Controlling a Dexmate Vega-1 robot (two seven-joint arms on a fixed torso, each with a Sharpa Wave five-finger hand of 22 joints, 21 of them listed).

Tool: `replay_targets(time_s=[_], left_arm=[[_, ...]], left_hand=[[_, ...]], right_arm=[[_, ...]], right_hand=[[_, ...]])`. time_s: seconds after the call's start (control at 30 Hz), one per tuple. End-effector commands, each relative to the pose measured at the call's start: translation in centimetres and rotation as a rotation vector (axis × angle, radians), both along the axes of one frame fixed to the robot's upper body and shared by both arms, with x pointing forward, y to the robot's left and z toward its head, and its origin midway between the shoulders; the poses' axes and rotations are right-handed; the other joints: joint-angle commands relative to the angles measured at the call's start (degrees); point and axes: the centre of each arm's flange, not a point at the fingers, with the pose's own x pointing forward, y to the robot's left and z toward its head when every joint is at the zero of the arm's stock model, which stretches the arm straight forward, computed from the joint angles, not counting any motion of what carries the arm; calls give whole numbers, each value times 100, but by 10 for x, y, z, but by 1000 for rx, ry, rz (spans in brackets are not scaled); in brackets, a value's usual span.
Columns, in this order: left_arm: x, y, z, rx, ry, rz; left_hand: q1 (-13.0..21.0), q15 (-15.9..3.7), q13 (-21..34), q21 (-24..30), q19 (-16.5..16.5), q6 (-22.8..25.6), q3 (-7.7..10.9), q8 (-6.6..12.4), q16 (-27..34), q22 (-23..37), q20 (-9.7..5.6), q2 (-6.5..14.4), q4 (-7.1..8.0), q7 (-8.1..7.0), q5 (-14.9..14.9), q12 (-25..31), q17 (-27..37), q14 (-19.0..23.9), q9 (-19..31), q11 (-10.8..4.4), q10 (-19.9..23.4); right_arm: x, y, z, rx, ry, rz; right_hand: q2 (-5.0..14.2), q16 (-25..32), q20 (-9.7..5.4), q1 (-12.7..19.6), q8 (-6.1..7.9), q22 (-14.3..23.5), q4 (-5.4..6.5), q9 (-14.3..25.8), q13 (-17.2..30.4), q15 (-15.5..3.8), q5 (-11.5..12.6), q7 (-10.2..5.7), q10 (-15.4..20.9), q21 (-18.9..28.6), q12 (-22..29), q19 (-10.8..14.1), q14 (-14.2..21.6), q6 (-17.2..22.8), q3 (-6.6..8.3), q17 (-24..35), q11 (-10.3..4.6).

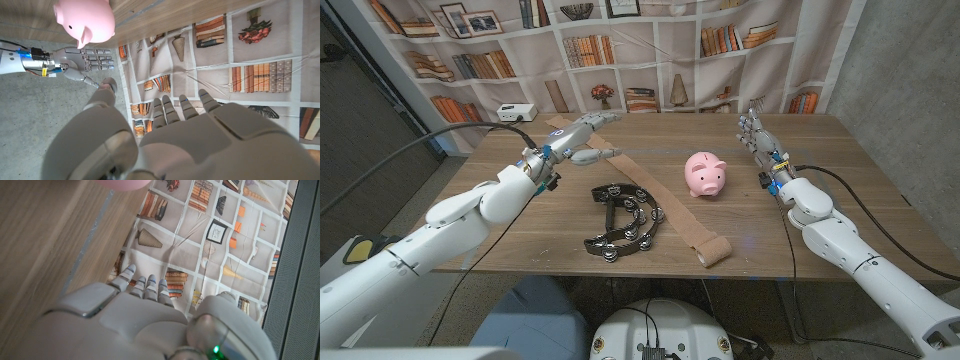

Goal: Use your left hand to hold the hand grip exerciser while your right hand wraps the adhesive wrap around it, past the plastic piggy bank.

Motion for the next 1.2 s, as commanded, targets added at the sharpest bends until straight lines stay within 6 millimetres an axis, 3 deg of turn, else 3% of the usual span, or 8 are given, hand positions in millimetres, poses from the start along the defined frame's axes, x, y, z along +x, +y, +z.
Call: replay_targets(time_s=[0.03,0.7,1.2], left_arm=[[-11,1,4,58,-61,77],[-26,1,-5,178,-92,116],[-35,8,2,245,-112,162]], left_hand=[[49,0,32,26,26,102,-14,64,43,12,36,-42,33,-37,-21,42,33,48,33,-31,68],[7,-90,127,52,61,25,-95,57,155,17,45,-108,103,-125,-96,132,85,250,79,-78,203],[-53,-99,214,59,57,165,-157,135,211,20,42,-103,155,-83,-138,216,133,320,120,-125,333]], right_arm=[[2,-6,-1,8,3,-8],[6,-3,-4,-1,5,1],[8,-4,-7,12,17,-6]], right_hand=[[15,7,48,62,18,27,-40,13,17,-35,-22,-33,20,35,31,18,-21,-5,-5,0,-9],[20,11,49,58,22,27,-43,14,19,-35,-27,-40,25,37,34,15,-23,1,0,2,-11],[26,12,52,59,20,27,-46,14,20,-34,-29,-40,23,37,34,12,-27,-6,7,2,-13]])
